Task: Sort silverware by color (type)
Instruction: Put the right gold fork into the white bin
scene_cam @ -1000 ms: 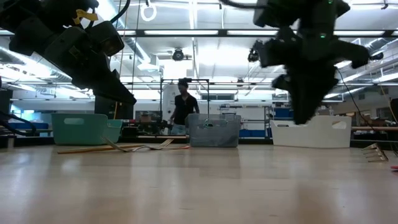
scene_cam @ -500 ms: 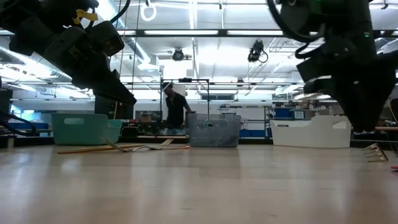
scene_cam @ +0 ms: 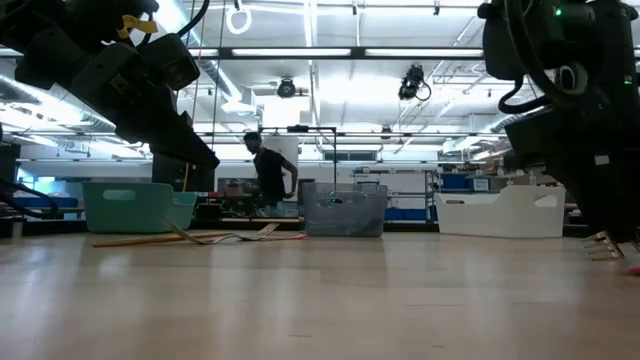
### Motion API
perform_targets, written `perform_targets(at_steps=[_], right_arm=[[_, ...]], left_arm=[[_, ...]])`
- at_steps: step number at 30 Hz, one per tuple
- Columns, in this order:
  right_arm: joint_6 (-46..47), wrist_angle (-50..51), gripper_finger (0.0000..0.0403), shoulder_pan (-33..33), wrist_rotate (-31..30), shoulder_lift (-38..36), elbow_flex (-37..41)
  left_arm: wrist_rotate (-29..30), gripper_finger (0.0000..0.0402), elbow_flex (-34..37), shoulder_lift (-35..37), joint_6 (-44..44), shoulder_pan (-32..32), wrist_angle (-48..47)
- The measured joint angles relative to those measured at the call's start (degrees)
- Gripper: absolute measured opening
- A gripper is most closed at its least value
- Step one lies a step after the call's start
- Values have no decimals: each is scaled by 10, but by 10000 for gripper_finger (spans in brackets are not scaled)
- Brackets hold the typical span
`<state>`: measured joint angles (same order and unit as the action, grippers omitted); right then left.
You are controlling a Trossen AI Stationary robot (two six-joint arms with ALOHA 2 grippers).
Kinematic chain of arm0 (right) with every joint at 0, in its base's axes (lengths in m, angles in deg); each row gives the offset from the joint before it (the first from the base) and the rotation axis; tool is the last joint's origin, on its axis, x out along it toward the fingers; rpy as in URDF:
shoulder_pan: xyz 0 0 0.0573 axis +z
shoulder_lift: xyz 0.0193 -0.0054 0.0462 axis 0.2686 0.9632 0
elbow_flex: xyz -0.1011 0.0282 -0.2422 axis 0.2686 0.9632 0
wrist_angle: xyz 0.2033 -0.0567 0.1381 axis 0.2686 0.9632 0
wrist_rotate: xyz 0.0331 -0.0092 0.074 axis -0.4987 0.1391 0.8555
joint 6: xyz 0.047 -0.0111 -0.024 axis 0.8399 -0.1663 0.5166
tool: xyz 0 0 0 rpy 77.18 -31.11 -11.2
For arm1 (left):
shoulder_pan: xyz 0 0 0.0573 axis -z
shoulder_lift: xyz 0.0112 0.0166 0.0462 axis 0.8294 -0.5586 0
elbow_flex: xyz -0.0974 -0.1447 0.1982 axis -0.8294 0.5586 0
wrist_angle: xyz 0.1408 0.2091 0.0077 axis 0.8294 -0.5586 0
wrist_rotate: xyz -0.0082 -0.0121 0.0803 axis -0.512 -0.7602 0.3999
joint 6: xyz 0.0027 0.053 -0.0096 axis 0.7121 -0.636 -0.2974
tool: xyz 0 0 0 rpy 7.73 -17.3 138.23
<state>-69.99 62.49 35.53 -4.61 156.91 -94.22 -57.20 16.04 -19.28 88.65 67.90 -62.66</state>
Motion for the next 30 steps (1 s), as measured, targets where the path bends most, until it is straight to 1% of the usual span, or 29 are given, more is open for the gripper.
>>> perform_targets(at_steps=[7,15,18,22,30], right_arm=[[-9,-33,72,2,-12,0,14],[-33,-59,91,13,-17,-2,40],[-39,-62,92,16,-21,-2,40],[-45,-65,75,18,-23,-2,41],[-61,-68,13,18,-25,-1,41]], left_arm=[[0,130,0,0,0,0,0],[0,130,0,0,0,0,0],[0,130,0,0,0,0,0],[0,130,0,0,-3,0,0],[0,130,0,0,-5,0,0]])
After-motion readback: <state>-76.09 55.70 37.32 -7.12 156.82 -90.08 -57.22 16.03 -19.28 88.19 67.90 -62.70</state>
